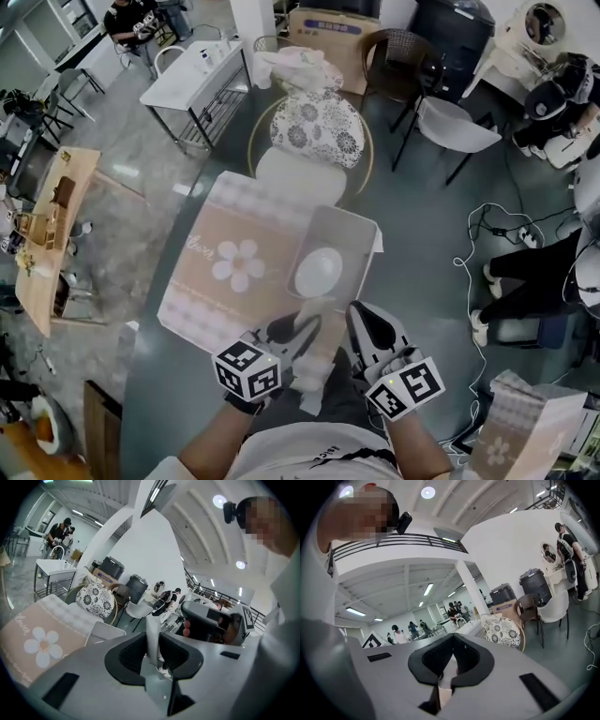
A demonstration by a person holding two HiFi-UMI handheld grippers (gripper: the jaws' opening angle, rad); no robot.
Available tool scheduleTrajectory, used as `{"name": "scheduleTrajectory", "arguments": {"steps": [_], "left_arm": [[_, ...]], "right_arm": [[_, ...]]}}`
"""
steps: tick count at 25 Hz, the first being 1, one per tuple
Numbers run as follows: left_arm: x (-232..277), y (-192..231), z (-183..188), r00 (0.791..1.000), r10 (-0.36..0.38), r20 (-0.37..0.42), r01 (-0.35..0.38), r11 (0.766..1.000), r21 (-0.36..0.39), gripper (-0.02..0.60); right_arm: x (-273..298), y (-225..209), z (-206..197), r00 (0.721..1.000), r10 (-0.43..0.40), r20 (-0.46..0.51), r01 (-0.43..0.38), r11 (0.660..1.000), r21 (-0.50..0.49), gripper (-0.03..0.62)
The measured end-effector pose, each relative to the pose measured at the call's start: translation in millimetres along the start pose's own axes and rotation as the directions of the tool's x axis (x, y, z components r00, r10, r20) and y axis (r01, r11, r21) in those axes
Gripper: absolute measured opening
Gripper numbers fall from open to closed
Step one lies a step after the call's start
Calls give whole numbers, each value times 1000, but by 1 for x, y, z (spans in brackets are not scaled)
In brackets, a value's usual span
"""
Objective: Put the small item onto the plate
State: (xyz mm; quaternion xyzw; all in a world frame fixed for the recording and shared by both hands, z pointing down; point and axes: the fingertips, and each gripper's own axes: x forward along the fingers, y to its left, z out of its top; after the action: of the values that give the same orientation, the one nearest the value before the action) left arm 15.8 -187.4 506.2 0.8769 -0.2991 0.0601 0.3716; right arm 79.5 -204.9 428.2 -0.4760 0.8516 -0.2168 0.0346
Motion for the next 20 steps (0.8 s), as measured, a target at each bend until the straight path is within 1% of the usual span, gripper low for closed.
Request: {"name": "scheduleTrajectory", "arguments": {"steps": [4, 8, 11, 15, 20], "left_arm": [[35, 29, -2, 999, 35, -17, -36, 999, -19, 91], [61, 56, -12, 996, 78, -46, -80, 996, -50, 91], [76, 75, -26, 993, 96, -71, -101, 992, -76, 91], [94, 101, -46, 989, 109, -100, -119, 988, -99, 91], [111, 134, -71, 982, 141, -128, -158, 978, -134, 91]], "right_arm": [[28, -33, -15, 998, 31, -46, -30, 999, 16, 14], [46, -58, -30, 995, 46, -89, -44, 999, 31, 15], [55, -73, -41, 993, 42, -110, -39, 999, 32, 15], [67, -88, -66, 990, 35, -135, -30, 999, 37, 14], [73, -104, -99, 986, 8, -165, 1, 999, 53, 15]]}}
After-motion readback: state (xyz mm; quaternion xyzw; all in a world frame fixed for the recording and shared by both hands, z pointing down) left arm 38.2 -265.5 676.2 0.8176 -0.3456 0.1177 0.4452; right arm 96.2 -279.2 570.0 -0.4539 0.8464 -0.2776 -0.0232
